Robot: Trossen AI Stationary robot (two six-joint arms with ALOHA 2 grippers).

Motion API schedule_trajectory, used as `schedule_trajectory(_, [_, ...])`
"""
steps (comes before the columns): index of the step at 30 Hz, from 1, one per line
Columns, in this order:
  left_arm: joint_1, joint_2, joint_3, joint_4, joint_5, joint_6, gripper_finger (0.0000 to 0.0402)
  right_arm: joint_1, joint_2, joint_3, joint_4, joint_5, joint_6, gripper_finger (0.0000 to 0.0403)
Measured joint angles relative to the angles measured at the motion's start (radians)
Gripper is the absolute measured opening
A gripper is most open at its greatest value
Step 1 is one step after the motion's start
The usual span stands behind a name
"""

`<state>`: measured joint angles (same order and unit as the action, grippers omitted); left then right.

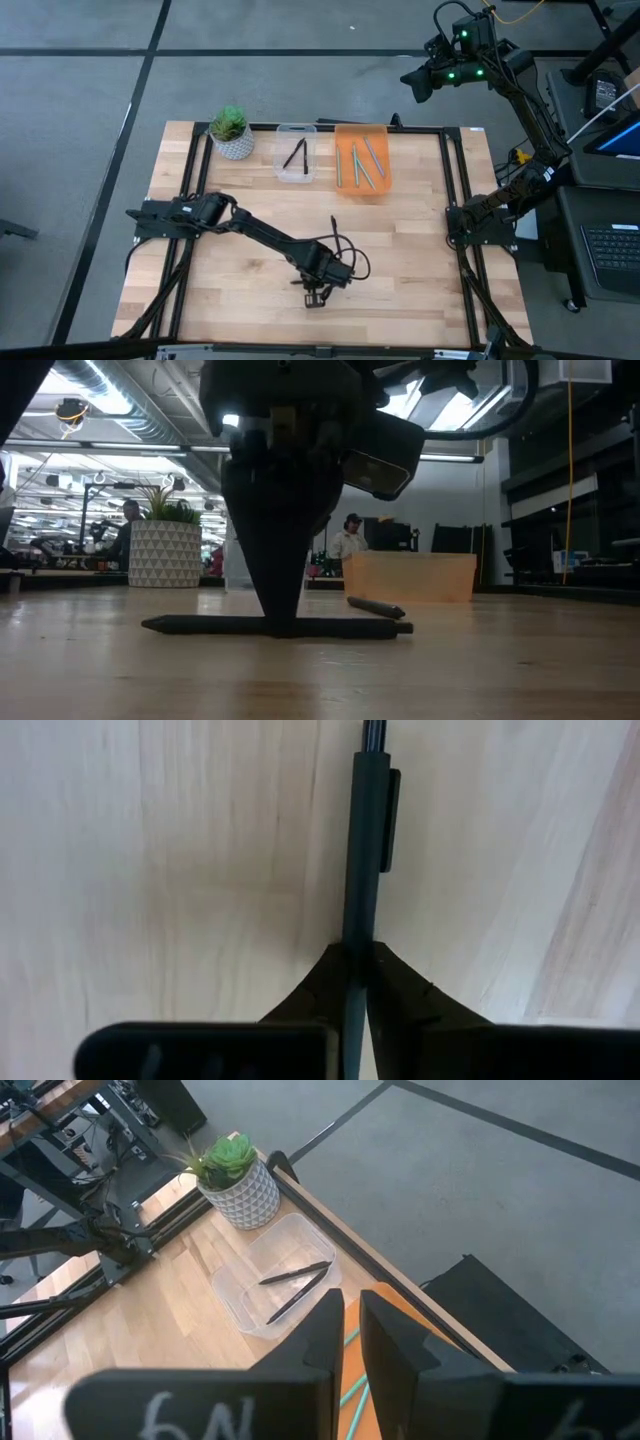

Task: Sort pens & pencils
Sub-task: Put the black pen into the transparent bin

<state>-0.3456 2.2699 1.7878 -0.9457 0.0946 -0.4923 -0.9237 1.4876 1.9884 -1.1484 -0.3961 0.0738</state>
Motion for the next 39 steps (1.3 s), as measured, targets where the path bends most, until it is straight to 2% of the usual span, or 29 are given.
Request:
schedule_trajectory(11, [0.011,0.0,0.156,-0.203,0.009,-0.044,0.0014,0.0,0.0,0.0,0.0,0.0,0.005,0.0039])
schedule_trajectory(19, [0.034,-0.002,0.339,-0.389,0.002,-0.124,0.0014,0.0,0.0,0.0,0.0,0.0,0.027,0.0039])
schedule_trajectory(23, [0.04,-0.005,0.404,-0.424,-0.01,-0.17,0.0014,0.0,0.0,0.0,0.0,0.0,0.03,0.0039])
schedule_trajectory(30, [0.062,-0.006,0.421,-0.506,-0.017,-0.267,0.0014,-0.001,0.0,0.0,0.0,0.002,0.029,0.0039])
schedule_trajectory(36, [0.15,-0.006,0.421,-0.524,-0.035,-0.381,0.0014,-0.009,0.0,0.0,0.036,0.091,-0.005,0.0039])
schedule_trajectory(39, [0.202,-0.006,0.421,-0.525,-0.061,-0.429,0.0014,-0.019,0.0,0.0,0.04,0.099,-0.031,0.0039])
